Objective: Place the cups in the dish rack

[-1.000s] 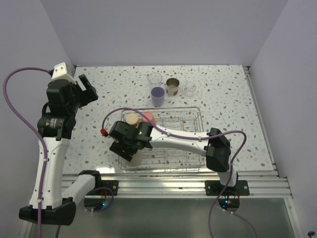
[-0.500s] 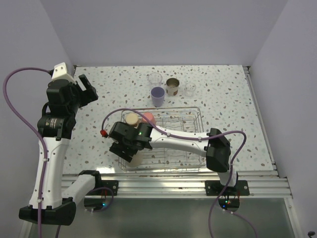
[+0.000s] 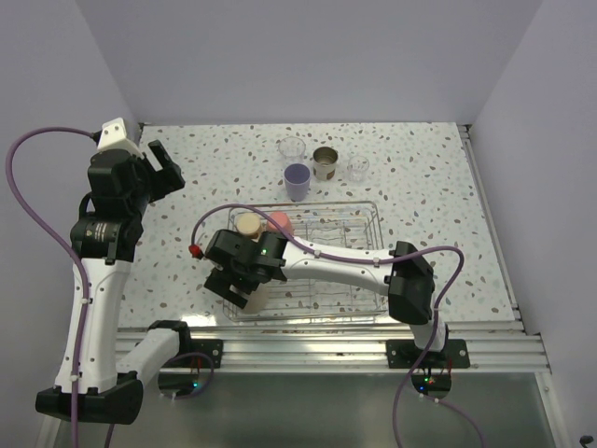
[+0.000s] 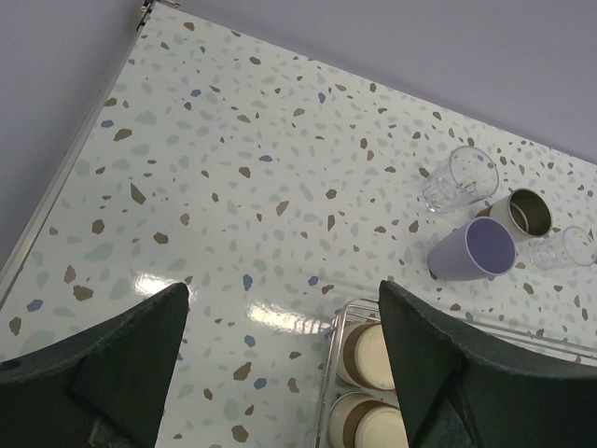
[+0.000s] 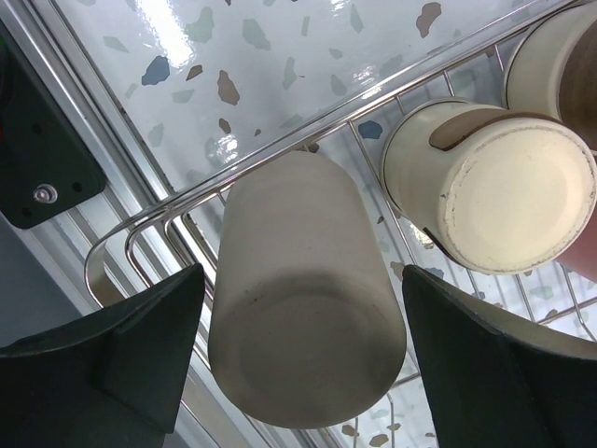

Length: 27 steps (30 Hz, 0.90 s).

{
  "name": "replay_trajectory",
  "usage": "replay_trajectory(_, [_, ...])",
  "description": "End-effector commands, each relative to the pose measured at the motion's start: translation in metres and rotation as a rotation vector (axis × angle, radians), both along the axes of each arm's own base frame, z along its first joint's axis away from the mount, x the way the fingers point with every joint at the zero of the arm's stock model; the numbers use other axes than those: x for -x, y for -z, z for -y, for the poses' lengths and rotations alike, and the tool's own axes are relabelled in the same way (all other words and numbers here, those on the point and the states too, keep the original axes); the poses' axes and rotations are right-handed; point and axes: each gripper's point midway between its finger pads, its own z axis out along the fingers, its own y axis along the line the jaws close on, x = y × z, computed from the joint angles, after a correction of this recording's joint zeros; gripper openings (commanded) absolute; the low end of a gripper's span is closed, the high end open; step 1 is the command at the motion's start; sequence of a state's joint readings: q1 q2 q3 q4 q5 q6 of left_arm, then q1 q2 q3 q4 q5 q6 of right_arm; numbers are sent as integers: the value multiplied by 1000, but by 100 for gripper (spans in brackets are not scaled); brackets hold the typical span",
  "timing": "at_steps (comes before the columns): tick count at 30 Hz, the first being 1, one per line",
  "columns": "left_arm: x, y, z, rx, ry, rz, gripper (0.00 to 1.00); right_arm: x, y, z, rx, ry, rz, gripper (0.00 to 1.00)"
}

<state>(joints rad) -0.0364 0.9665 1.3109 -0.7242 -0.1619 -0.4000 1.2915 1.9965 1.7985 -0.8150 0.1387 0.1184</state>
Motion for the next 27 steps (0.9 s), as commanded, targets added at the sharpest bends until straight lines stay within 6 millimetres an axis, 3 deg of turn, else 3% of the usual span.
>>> replay_trajectory(1, [3,-11,-1,-19,0,23,86,1,-26,-1,-51,-1,28,90])
replay_trajectory(3, [3,-13,-1,-20,-2,26,86,-1,-36,-1,-68,5,44,90])
replay_trajectory(6, [1,-15,-1,-19,-3,30,86,-10,-69,0,-109,34,99,91])
replay_trajectory(10, [-8,-18,3,-2,10,34,86,-24,-131,9,-186,73,200,94])
replay_trajectory(15, [-33,-32,15,13,74,72,86,-50,-187,44,-275,197,257,98])
replay_trajectory(16, [-38,-33,18,18,86,72,86,-69,-191,59,-284,256,247,98])
replay_trajectory(17, [-50,-30,22,32,101,65,86,-76,-204,75,-323,294,238,98])
replay_trajectory(18, [-57,-32,32,57,154,69,86,-81,-206,83,-359,335,191,98])
replay_trajectory(19, [-64,-29,42,92,190,63,86,-104,-195,106,-341,418,174,98])
replay_trajectory(20, [-81,-21,60,134,267,36,86,-109,-207,123,-390,465,174,98])
replay_trajectory(22, [-99,-11,83,174,331,-2,85,-126,-199,155,-379,548,167,98])
replay_trajectory(23, [-116,17,109,187,386,-87,86,-129,-199,167,-376,575,173,98])
replay_trajectory(24, [-126,9,127,194,442,-83,86,-130,-199,176,-375,600,175,98])
replay_trajectory(25, [-134,17,143,207,488,-119,86,-131,-201,194,-381,636,182,98])
replay_trajectory(26, [-151,52,166,226,537,-216,86,-130,-199,201,-375,650,179,98])
replay_trajectory(27, [-158,42,182,242,591,-214,86,-128,-198,207,-377,669,175,98])
